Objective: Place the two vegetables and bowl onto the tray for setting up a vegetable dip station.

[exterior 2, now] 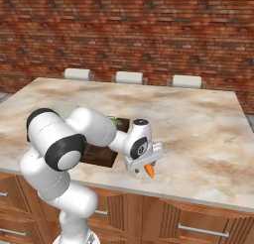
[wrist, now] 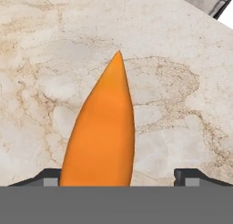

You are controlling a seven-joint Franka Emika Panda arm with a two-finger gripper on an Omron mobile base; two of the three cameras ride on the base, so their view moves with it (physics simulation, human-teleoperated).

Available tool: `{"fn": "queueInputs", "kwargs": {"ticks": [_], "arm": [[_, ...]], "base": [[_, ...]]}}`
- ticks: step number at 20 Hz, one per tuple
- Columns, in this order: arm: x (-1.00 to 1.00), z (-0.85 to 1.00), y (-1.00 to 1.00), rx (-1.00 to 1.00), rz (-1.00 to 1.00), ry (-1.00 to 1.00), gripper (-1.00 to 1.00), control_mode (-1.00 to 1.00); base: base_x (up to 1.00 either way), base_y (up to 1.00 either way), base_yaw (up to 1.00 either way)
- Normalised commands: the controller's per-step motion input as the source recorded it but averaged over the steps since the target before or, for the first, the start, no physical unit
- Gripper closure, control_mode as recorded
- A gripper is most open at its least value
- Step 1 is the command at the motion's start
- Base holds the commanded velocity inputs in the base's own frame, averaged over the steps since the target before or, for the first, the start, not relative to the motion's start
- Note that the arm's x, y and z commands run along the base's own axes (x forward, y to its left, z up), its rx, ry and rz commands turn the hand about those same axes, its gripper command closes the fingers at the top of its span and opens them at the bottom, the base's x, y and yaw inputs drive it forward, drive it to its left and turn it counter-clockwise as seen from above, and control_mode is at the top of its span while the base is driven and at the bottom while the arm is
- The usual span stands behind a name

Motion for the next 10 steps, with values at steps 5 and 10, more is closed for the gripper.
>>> {"fn": "queueInputs", "kwargs": {"ticks": [5,10], "arm": [[0.0,0.0,0.0,0.0,0.0,0.0,1.0,-1.0],[0.0,0.0,0.0,0.0,0.0,0.0,1.0,-1.0]], "base": [[0.0,0.0,0.0],[0.0,0.0,0.0]]}}
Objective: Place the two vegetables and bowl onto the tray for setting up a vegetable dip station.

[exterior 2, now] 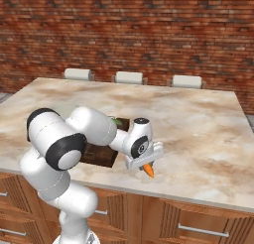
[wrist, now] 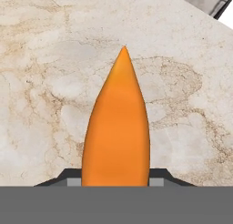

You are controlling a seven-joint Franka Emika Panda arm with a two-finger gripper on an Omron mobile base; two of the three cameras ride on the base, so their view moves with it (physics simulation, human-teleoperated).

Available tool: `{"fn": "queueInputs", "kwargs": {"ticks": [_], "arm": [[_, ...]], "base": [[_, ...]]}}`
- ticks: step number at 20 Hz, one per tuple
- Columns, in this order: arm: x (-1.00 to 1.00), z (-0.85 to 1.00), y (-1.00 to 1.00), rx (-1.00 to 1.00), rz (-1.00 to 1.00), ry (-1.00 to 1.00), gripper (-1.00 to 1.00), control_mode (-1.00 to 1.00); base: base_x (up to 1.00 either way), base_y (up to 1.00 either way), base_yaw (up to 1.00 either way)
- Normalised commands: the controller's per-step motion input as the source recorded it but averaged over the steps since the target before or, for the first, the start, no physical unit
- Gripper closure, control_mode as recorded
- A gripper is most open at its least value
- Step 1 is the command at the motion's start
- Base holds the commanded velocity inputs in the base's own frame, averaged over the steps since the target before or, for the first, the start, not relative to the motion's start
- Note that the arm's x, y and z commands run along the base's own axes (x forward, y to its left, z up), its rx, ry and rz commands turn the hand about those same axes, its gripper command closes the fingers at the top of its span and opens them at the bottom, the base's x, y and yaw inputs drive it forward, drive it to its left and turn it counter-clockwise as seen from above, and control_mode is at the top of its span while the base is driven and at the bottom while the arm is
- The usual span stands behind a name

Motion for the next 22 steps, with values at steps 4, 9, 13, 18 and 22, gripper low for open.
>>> {"fn": "queueInputs", "kwargs": {"ticks": [4,9,13,18,22], "arm": [[0.0,0.0,0.0,0.0,0.01,0.0,1.0,-1.0],[0.0,0.27,0.01,0.0,0.02,0.0,1.0,-1.0],[0.0,0.55,0.0,0.0,0.0,0.0,1.0,-1.0],[0.0,0.48,0.03,0.0,0.01,0.0,1.0,-1.0],[0.0,0.37,0.27,-0.01,0.08,0.0,1.0,-1.0]], "base": [[0.0,0.0,0.0],[0.0,0.0,0.0],[0.0,0.0,0.0],[0.0,0.0,0.0],[0.0,0.0,0.0]]}}
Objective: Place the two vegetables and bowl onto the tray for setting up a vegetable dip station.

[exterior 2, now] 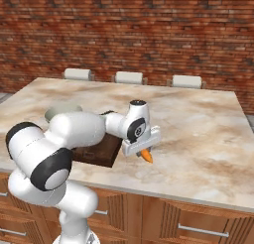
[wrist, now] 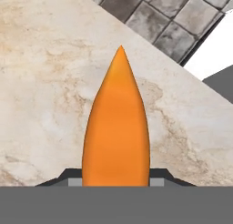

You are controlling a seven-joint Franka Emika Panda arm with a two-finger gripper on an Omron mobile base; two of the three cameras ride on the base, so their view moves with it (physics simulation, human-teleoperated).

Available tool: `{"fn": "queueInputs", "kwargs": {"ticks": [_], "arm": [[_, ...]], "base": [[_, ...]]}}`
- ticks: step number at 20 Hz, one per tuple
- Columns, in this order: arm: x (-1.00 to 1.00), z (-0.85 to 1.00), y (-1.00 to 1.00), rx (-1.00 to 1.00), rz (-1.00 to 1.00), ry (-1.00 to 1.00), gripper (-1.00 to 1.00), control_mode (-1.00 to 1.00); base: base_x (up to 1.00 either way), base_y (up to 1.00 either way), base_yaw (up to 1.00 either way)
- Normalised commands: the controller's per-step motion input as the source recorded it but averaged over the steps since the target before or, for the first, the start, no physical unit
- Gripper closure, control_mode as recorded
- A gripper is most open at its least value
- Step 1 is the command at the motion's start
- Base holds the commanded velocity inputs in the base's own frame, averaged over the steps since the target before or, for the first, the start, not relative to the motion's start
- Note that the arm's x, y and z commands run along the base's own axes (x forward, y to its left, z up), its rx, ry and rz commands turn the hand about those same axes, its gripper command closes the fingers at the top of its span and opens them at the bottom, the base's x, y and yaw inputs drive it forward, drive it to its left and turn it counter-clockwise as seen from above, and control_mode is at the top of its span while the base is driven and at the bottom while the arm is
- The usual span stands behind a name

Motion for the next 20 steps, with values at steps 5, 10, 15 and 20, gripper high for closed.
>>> {"fn": "queueInputs", "kwargs": {"ticks": [5,10,15,20], "arm": [[0.0,0.32,0.51,-0.04,0.16,0.0,1.0,-1.0],[0.03,0.29,0.51,-0.03,0.15,0.0,1.0,-1.0],[0.22,0.25,0.51,-0.02,0.16,0.0,1.0,-1.0],[0.36,0.18,0.37,0.0,0.18,0.0,1.0,-1.0]], "base": [[0.0,0.0,0.0],[0.0,0.0,0.0],[0.0,0.0,0.0],[0.0,0.0,0.0]]}}
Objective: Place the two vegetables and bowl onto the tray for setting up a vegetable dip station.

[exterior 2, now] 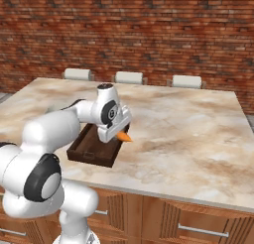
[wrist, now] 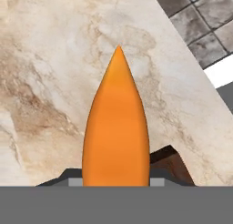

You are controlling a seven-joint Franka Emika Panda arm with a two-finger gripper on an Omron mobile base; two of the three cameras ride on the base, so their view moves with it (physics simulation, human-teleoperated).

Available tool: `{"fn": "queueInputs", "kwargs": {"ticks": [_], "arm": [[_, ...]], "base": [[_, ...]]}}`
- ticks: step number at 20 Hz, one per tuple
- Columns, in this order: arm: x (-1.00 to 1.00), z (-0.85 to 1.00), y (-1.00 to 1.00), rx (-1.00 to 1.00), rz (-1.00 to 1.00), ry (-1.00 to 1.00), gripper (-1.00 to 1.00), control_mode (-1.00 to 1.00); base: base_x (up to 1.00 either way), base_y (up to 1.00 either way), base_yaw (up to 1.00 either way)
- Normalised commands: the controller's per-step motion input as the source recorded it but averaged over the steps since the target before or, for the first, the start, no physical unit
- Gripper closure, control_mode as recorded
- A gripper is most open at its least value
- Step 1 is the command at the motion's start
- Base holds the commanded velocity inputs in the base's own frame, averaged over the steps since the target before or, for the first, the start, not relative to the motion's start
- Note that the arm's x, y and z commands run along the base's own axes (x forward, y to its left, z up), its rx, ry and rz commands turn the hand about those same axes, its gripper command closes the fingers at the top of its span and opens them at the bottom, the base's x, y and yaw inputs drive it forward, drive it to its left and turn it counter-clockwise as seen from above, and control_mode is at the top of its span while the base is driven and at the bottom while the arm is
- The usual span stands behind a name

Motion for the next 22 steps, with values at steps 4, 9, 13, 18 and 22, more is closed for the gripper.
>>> {"fn": "queueInputs", "kwargs": {"ticks": [4,9,13,18,22], "arm": [[0.52,0.13,0.32,0.0,0.19,0.03,1.0,-1.0],[0.55,0.09,0.32,0.0,0.18,0.07,1.0,-1.0],[0.58,0.01,0.27,0.0,0.15,0.07,1.0,-1.0],[0.55,0.0,0.19,0.0,0.11,0.04,1.0,-1.0],[0.44,0.0,0.14,0.0,0.08,0.0,1.0,-1.0]], "base": [[0.0,0.0,0.0],[0.0,0.0,0.0],[0.0,0.0,0.0],[0.0,0.0,0.0],[0.0,0.0,0.0]]}}
